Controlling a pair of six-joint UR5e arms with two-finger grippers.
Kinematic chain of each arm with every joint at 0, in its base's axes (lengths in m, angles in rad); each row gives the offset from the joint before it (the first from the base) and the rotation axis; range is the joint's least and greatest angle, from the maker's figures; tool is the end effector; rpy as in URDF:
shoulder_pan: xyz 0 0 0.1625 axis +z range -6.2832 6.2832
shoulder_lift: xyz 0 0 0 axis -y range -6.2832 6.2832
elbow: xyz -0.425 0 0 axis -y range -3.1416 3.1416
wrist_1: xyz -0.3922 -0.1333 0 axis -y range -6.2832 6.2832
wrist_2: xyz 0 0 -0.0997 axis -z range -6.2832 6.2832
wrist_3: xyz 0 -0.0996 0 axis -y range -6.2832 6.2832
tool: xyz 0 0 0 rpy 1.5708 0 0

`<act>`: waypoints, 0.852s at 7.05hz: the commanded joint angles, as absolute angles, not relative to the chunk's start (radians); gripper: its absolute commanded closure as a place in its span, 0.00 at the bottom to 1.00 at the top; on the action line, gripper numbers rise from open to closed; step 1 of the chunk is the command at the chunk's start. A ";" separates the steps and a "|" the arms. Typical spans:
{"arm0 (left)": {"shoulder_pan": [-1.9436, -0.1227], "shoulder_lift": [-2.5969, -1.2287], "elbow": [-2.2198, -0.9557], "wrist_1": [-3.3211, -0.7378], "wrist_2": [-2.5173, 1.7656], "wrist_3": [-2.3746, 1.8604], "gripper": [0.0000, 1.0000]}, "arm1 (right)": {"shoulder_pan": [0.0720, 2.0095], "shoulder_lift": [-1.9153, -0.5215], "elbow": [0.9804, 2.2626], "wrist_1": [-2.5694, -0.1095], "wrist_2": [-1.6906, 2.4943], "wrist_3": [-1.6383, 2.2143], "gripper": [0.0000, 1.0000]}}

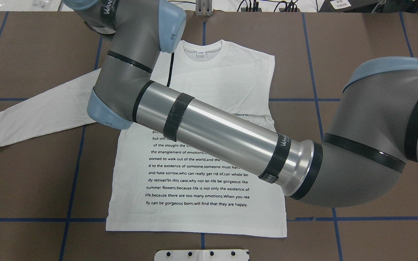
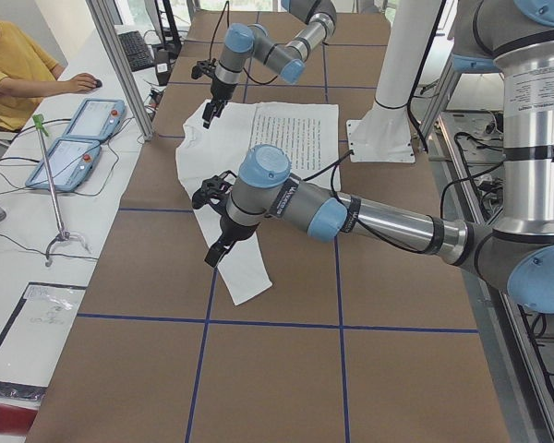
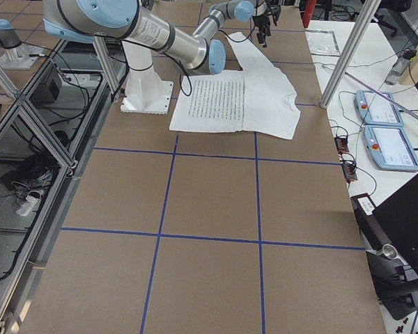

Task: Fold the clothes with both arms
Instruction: 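Grasp the sleeve nearest the right gripper and fold it across the shirt body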

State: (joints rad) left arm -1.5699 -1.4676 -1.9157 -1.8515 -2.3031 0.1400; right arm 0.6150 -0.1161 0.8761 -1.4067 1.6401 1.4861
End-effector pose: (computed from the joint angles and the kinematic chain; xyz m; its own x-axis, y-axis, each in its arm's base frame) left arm -0.0663 -0.4604 0.5058 0.7360 0.4519 -0.5041 -0.1045 0.8115 0.5749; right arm -0.6179 -0.5912 -0.0782 0.5353 0.2748 0.7987 -0.4869 0.8731 0.0259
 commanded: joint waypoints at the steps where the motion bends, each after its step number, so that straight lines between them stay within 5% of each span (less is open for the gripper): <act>1: -1.566 -1.499 -1.916 -1.897 -2.304 0.123 0.00 | 0.711 -0.158 0.926 -1.515 1.765 1.377 0.00; 6: -1.349 -1.449 -1.813 -2.177 -2.274 -0.045 0.00 | 0.964 -0.626 1.356 -1.560 2.043 0.920 0.00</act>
